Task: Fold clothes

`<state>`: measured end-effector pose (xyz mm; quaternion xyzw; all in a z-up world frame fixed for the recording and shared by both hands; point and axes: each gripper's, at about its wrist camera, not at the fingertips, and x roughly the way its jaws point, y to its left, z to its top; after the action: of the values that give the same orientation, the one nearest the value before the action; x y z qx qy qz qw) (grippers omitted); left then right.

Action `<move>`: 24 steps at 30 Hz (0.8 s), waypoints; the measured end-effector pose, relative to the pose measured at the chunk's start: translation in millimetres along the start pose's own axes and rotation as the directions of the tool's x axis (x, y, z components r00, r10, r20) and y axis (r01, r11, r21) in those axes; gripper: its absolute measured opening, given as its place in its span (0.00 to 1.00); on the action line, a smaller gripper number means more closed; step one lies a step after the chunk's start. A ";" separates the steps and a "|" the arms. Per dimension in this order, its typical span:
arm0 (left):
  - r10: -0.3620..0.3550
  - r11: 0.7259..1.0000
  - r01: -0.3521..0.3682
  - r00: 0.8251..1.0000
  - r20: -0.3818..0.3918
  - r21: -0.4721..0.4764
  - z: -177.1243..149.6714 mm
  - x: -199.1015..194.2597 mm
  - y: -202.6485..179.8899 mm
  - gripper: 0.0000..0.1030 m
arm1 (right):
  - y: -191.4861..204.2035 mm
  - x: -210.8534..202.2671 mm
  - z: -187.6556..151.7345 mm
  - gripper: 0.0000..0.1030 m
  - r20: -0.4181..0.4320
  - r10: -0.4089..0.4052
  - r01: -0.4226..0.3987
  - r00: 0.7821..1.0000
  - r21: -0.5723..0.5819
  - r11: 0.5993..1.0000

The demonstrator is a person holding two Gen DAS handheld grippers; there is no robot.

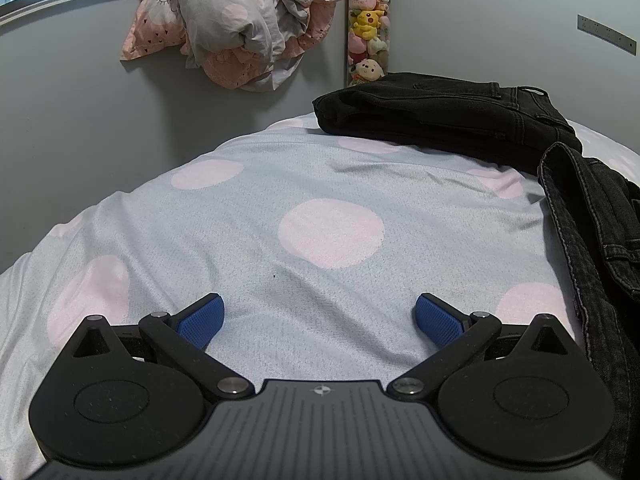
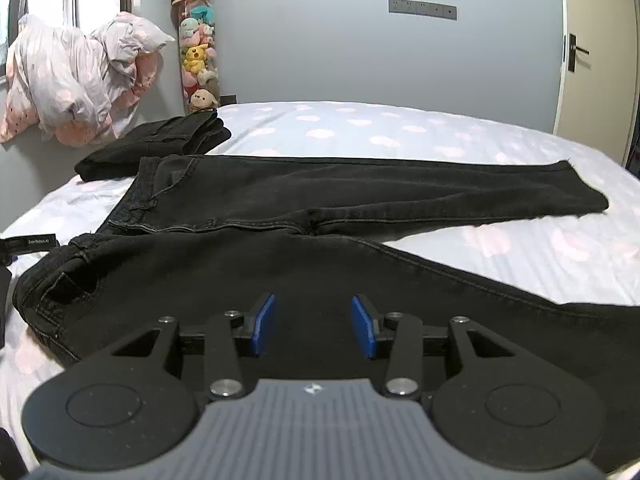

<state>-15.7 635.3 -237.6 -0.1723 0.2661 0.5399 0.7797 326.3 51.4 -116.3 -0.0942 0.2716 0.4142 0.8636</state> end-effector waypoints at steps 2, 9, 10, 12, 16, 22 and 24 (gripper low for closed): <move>-0.001 1.000 0.001 1.000 0.002 -0.002 -0.5 0.1 0.0 1.00 | -2.2 4.0 -1.0 0.45 -0.006 0.010 -0.010 1.000 0.027 1.000; -0.007 1.000 0.007 1.000 0.005 -0.010 -3.1 0.2 2.4 1.00 | -13.3 16.2 -3.0 0.45 -0.038 0.041 -0.037 0.998 0.109 0.993; -0.009 1.000 0.010 1.000 0.004 -0.013 -3.1 0.3 2.9 1.00 | -13.3 18.5 -3.1 0.45 -0.044 0.046 -0.041 0.998 0.115 0.993; -0.008 1.000 0.008 1.000 0.001 -0.010 -2.5 0.3 2.3 1.00 | -12.9 21.5 -3.9 0.45 -0.050 0.056 -0.050 0.997 0.119 0.992; -0.008 1.000 0.008 1.000 -0.021 0.009 1.8 0.0 1.5 1.00 | -11.6 25.4 -4.7 0.45 -0.056 0.081 -0.074 0.995 0.117 0.990; -0.043 0.998 0.041 0.999 -0.034 -0.039 8.6 -10.6 16.8 0.90 | -10.6 26.3 -5.3 0.45 -0.058 0.101 -0.094 0.993 0.117 0.989; -0.044 0.998 0.043 0.998 -0.035 -0.044 17.9 -20.3 16.8 0.65 | -10.8 25.9 -5.4 0.45 -0.056 0.103 -0.096 0.993 0.119 0.988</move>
<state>-32.9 636.1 -210.8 -0.2049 0.2646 0.5252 0.7824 345.7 59.6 -135.7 -0.0429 0.3261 0.4374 0.8370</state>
